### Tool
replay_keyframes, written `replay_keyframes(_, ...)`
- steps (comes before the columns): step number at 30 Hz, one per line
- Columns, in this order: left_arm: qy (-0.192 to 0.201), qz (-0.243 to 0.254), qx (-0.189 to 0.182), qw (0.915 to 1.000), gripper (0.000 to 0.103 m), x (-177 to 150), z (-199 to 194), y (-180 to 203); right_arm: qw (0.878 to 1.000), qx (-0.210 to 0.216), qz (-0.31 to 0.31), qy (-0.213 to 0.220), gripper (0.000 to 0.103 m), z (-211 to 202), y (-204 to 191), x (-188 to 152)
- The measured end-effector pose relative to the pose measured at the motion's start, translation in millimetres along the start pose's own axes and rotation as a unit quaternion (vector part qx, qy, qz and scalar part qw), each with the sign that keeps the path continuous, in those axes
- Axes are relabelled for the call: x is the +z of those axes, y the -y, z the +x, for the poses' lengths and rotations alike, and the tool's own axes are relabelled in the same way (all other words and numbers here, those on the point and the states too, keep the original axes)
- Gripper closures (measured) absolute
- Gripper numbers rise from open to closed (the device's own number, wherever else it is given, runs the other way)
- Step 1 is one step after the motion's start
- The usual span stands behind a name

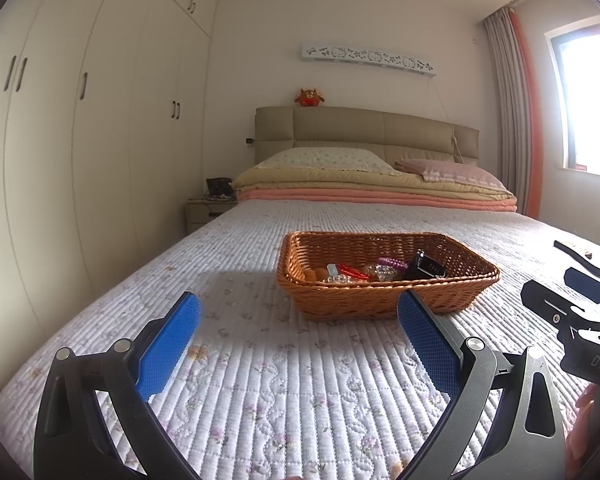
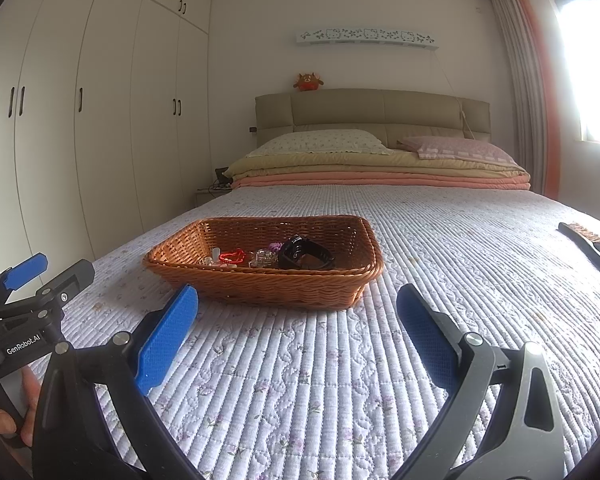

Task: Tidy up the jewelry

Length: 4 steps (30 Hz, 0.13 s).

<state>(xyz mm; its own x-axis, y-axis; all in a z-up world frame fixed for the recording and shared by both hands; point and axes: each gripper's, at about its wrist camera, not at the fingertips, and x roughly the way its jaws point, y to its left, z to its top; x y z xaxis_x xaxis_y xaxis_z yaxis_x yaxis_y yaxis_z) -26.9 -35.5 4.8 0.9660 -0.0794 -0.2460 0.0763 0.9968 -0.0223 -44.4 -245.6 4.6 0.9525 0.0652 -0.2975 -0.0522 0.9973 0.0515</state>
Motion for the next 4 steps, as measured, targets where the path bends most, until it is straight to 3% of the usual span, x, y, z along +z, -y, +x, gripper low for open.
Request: replay_keyframes(4,-0.001,0.001,0.001,1.0,0.008,-0.1,0.9,-0.4,1.0,0.0,0.0,0.0,0.008,0.0,0.0,0.0)
